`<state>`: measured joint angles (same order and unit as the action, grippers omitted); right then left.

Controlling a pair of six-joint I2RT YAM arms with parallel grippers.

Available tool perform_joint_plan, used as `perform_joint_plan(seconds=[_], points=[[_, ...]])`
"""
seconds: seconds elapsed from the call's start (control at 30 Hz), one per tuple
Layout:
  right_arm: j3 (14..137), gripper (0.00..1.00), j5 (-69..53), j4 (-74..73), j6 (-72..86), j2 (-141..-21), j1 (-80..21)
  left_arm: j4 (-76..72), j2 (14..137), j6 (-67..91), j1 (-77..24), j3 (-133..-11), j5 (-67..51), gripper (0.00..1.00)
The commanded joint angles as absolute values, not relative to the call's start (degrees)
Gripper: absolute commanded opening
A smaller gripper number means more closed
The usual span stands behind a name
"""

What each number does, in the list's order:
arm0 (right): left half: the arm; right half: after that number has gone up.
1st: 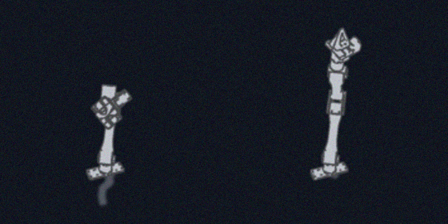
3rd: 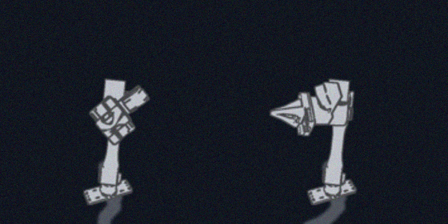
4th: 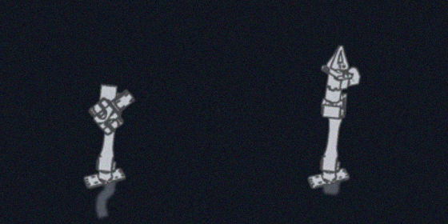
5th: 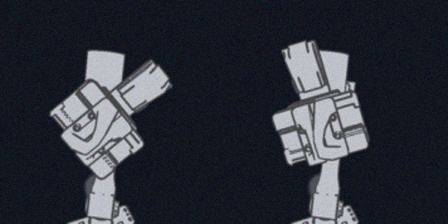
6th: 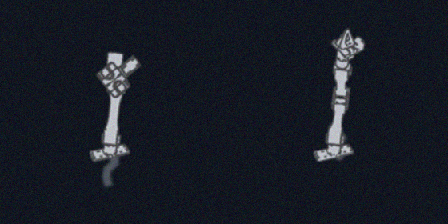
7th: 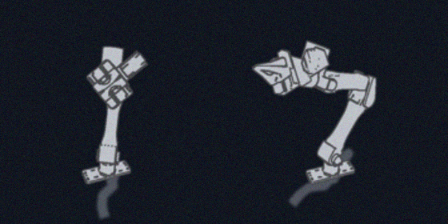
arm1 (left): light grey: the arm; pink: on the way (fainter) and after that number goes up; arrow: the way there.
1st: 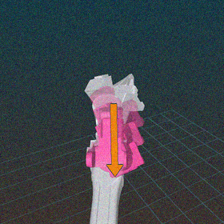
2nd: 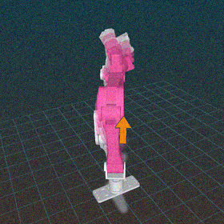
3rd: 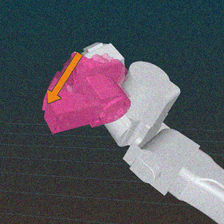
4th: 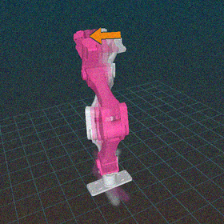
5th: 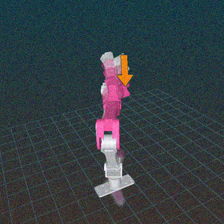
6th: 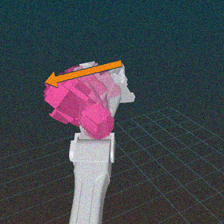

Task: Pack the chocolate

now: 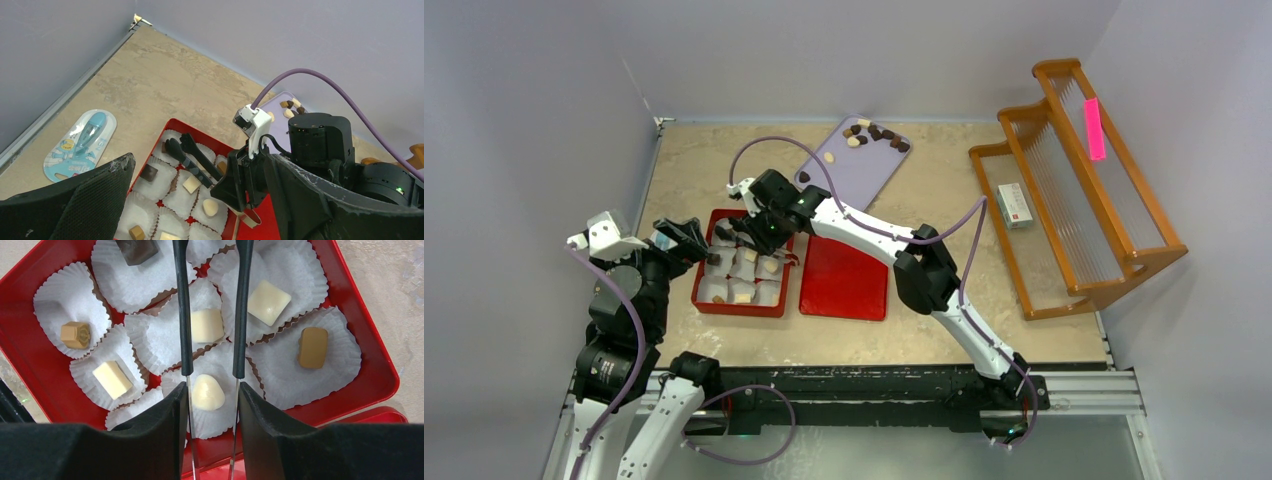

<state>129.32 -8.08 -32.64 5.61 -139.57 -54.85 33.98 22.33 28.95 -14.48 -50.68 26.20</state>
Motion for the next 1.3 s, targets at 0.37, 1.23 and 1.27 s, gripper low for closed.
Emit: perform_joint_plan(seconds=[0.37,1.23,1.27], points=[[124.2,0.36,-8.8,-26.5,5.5,-131.0,-55.2,32.2,22.9,29.2,-14.0,-50.1,25.5,1.00],[82.1,0.36,12.8,-25.3,14.7,-97.8,-35.0,30.9,25.4,28.0,-14.0,-49.4,19.8,1.00],[81.5,0.36,13.5,-26.7,15.1,-97.9,-33.9,30.9,25.4,28.0,-14.0,-49.5,19.8,1.00]])
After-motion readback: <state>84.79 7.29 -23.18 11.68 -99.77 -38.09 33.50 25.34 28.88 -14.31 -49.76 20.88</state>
